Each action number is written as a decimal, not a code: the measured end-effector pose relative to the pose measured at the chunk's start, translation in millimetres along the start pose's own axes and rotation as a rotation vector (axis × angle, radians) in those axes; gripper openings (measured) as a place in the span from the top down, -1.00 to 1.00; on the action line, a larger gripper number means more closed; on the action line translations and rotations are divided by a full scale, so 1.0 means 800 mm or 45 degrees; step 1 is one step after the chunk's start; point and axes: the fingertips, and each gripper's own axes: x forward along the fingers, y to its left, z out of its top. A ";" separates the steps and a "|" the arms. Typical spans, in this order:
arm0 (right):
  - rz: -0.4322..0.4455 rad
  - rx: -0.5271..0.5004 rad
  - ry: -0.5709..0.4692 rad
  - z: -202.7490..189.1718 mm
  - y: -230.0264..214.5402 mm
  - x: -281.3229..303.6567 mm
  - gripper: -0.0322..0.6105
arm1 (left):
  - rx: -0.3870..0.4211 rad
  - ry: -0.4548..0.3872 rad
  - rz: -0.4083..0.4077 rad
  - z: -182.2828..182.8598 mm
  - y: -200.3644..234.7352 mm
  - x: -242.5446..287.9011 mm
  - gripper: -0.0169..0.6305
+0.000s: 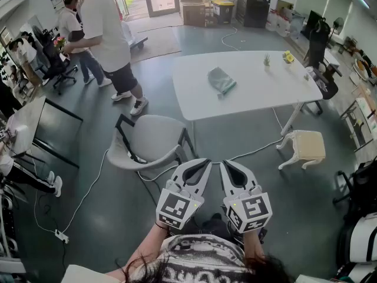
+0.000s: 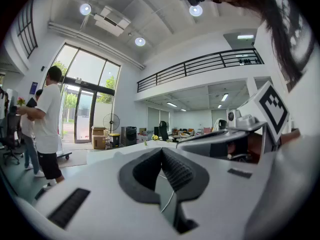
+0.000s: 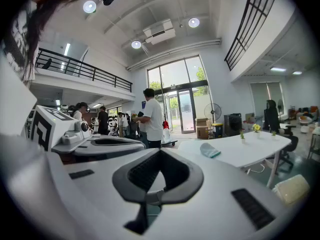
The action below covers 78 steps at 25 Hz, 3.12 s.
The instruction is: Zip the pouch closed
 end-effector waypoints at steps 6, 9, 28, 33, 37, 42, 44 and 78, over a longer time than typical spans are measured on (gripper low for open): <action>0.001 0.055 -0.042 0.001 -0.016 0.001 0.92 | -0.019 0.014 0.021 -0.004 0.004 0.012 0.91; -0.005 0.061 -0.040 -0.002 -0.031 -0.004 0.92 | -0.025 0.021 0.037 -0.006 0.001 0.022 0.91; 0.067 0.109 -0.006 -0.028 -0.142 -0.014 0.92 | -0.025 0.075 0.151 -0.019 -0.035 0.109 0.91; 0.088 0.126 0.007 -0.029 -0.168 0.027 0.92 | -0.020 0.100 0.178 -0.025 -0.001 0.142 0.91; 0.070 0.106 0.025 -0.027 -0.199 0.074 0.92 | -0.036 0.105 0.168 -0.035 0.044 0.191 0.91; 0.045 0.077 0.053 -0.007 -0.245 0.152 0.92 | -0.021 0.089 0.134 -0.017 0.114 0.269 0.91; 0.029 0.090 0.056 0.004 -0.265 0.185 0.92 | -0.015 0.088 0.109 -0.008 0.139 0.296 0.91; 0.036 0.135 0.219 0.004 -0.421 0.418 0.92 | -0.073 0.282 0.163 -0.093 0.325 0.456 0.91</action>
